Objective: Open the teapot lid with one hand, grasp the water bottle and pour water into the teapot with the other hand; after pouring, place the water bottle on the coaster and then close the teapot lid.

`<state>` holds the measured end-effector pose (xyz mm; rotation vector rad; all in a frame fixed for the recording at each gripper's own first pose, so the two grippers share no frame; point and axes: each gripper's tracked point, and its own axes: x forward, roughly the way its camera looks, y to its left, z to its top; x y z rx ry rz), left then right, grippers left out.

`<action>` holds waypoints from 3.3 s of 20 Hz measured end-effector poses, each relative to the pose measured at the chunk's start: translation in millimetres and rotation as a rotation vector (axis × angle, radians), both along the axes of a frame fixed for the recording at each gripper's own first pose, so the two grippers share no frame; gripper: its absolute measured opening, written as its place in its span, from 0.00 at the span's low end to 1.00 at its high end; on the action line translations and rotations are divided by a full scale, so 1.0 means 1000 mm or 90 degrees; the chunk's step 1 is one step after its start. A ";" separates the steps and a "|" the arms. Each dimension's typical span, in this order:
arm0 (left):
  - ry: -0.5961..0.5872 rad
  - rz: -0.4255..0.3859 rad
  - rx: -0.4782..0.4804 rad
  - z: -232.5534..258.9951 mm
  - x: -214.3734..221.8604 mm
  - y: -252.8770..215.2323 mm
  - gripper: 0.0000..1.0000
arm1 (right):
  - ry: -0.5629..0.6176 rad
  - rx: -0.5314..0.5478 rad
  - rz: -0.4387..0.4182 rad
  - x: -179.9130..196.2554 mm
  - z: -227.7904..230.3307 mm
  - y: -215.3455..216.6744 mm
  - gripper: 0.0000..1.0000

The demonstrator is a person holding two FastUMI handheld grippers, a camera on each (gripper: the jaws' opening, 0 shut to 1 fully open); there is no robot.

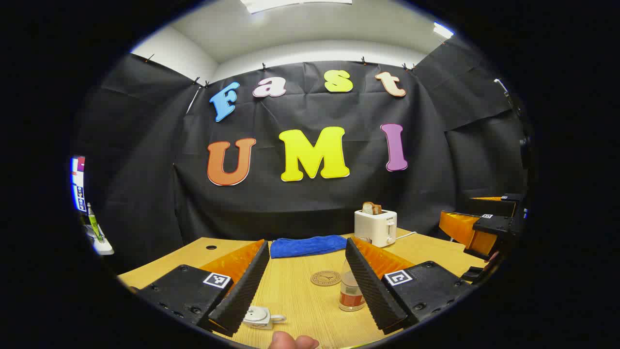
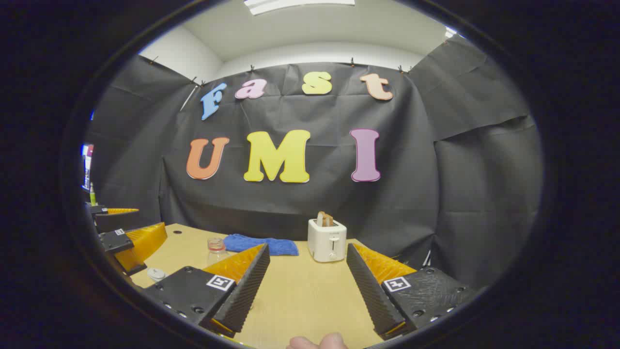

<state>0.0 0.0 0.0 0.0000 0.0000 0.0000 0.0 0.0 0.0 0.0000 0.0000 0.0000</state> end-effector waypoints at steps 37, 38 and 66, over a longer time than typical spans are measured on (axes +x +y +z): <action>0.026 0.071 -0.017 -0.021 0.002 0.054 0.99 | 0.020 0.008 0.054 0.008 -0.042 0.025 0.98; 0.033 0.073 -0.020 -0.026 0.000 0.057 0.99 | 0.023 0.016 0.058 0.009 -0.045 0.026 0.98; 0.266 0.079 -0.039 -0.167 -0.005 0.093 0.44 | 0.068 0.004 0.088 0.029 -0.101 0.037 0.98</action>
